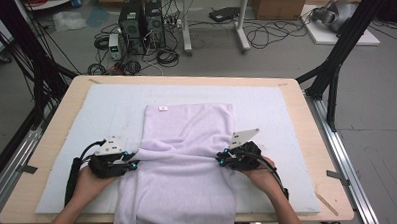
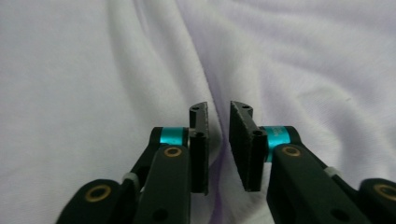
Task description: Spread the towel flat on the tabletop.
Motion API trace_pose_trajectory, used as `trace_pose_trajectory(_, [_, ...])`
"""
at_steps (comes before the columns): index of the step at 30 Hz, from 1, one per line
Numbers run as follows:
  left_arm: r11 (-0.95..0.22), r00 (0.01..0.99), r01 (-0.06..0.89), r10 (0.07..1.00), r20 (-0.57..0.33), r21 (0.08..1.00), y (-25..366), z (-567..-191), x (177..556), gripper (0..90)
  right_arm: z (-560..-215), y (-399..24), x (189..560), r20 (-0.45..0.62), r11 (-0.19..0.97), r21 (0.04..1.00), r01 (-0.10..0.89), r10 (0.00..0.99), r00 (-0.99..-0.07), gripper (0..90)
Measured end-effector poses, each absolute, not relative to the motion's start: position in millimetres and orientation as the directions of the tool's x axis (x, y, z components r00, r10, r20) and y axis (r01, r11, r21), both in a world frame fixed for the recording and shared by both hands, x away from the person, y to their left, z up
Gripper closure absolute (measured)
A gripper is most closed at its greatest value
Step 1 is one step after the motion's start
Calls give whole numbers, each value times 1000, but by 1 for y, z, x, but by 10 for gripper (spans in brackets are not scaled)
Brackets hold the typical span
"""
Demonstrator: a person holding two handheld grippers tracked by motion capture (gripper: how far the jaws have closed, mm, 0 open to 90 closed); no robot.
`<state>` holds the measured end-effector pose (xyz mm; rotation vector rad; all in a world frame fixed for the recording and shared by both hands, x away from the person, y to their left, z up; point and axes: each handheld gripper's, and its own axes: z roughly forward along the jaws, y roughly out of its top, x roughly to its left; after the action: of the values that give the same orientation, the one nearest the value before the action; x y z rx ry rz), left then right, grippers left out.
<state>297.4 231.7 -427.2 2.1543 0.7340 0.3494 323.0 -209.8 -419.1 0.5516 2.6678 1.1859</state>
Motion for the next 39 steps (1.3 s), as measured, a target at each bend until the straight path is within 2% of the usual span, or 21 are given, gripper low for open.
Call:
trace_pose_trajectory(5, [-459, 785, 363, 619, -1, 811, 251, -412, 279, 576, -402, -214, 302, -23, 598, 771, 217, 368, -930, 687])
trace_pose_trajectory(9, [-474, 822, 331, 570, -2, 816, 249, -412, 265, 568, -398, -209, 286, -25, 598, 779, 191, 333, -943, 645])
trace_pose_trajectory(13, [-516, 861, 308, 508, -4, 799, 237, -420, 258, 562, -412, -203, 278, 19, 602, 770, 210, 308, -951, 605])
trace_pose_trajectory(18, [-565, 890, 319, 455, -35, 761, 226, -436, 255, 568, -431, -200, 270, 37, 629, 745, 221, 293, -956, 598])
trace_pose_trajectory(21, [-582, 896, 300, 443, -15, 756, 224, -444, 251, 662, -440, -198, 271, 53, 654, 718, 237, 287, -956, 650])
trace_pose_trajectory(22, [-580, 898, 302, 440, -21, 757, 225, -444, 251, 721, -444, -197, 271, 45, 663, 713, 230, 283, -958, 668])
trace_pose_trajectory(23, [-580, 903, 302, 429, -31, 757, 225, -444, 251, 777, -444, -197, 270, 38, 657, 721, 221, 282, -959, 711])
trace_pose_trajectory(24, [-583, 904, 296, 427, -25, 757, 224, -444, 249, 860, -444, -197, 270, 31, 660, 720, 214, 277, -960, 818])
trace_pose_trajectory(25, [-586, 903, 292, 429, -17, 756, 222, -443, 248, 870, -443, -196, 270, 30, 668, 717, 201, 258, -966, 871])
trace_pose_trajectory(26, [-596, 904, 287, 427, -7, 750, 222, -442, 247, 875, -443, -194, 268, 13, 677, 713, 185, 250, -968, 881])
trace_pose_trajectory(32, [-598, 908, 289, 419, -15, 747, 226, -438, 230, 882, -440, -198, 258, 53, 666, 720, 193, 225, -973, 886])
trace_pose_trajectory(39, [-583, 923, 259, 385, -19, 770, 233, -425, 190, 880, -426, -203, 222, 76, 637, 753, 168, 169, -983, 880])
